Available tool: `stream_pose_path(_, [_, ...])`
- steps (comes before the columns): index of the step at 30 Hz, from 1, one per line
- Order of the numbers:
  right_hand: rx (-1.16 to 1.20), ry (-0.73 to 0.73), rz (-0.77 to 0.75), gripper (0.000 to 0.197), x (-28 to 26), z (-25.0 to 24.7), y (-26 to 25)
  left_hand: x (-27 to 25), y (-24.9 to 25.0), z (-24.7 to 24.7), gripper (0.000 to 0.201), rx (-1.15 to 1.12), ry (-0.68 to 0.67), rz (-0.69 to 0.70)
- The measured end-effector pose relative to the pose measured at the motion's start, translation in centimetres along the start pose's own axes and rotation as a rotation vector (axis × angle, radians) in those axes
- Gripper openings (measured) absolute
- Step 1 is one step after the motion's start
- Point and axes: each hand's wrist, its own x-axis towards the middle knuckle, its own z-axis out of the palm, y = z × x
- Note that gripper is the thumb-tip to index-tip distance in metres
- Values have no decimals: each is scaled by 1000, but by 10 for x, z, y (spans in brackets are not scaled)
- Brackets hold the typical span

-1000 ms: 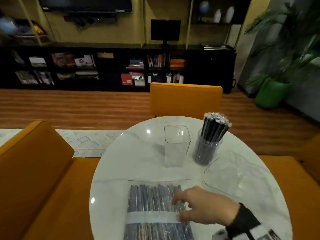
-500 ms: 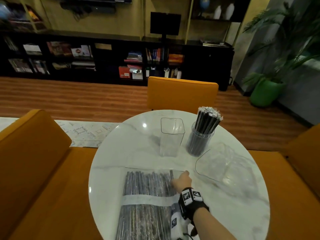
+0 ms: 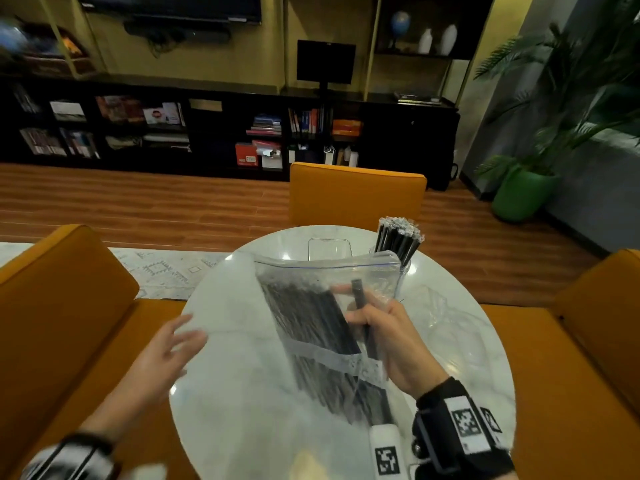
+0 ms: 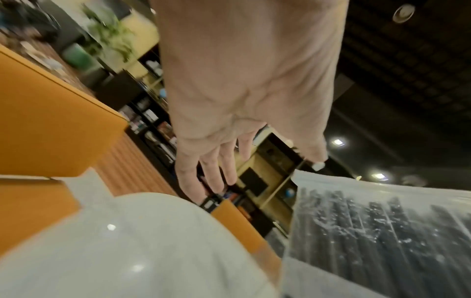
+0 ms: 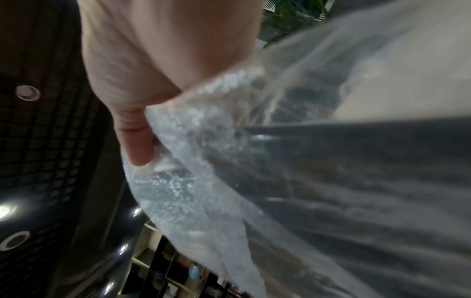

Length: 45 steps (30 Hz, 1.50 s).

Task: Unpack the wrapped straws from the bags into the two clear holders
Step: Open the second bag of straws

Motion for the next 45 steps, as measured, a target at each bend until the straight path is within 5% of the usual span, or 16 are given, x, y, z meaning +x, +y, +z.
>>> stream_pose_path(5, [45,-52,-50,34,-22,-6,-6,21,70,43,88,-260,-260,25])
stream_pose_path(11, [-189,78,-131,50,-51,-45,-31,24,77,51,32,-429,-232,66])
stream_pose_path(14, [-388,192,-259,43,-52,-48,-60,20,87,47,36,-261,-276,193])
stream_pose_path(18, [-711,-43,-153,57,-25,13,-44,7,109,48,21,-9,-486,351])
stream_pose_path(20, [-825,-66,-226,48,-12,43,-14,5,113,46,16,60,-483,420])
stream_pose_path(23, [-799,36,-308,36,3,65,9,10,111,38,18,234,-109,463])
stream_pose_path(25, [-768,71,-309,37,10,74,10,10,107,32,27,213,38,365])
stream_pose_path(29, [-821,53,-391,39,16,92,3,6,105,29,35,34,-192,160])
stream_pose_path(34, [-806,-3,-339,48,18,99,-4,13,113,14,17,-76,-194,187])
stream_pose_path(40, [-411,10,-98,30,26,99,-24,10,110,9,23,-196,-309,163])
stream_pose_path(45, [-357,65,-117,22,27,95,-21,8,105,20,17,-197,-410,175])
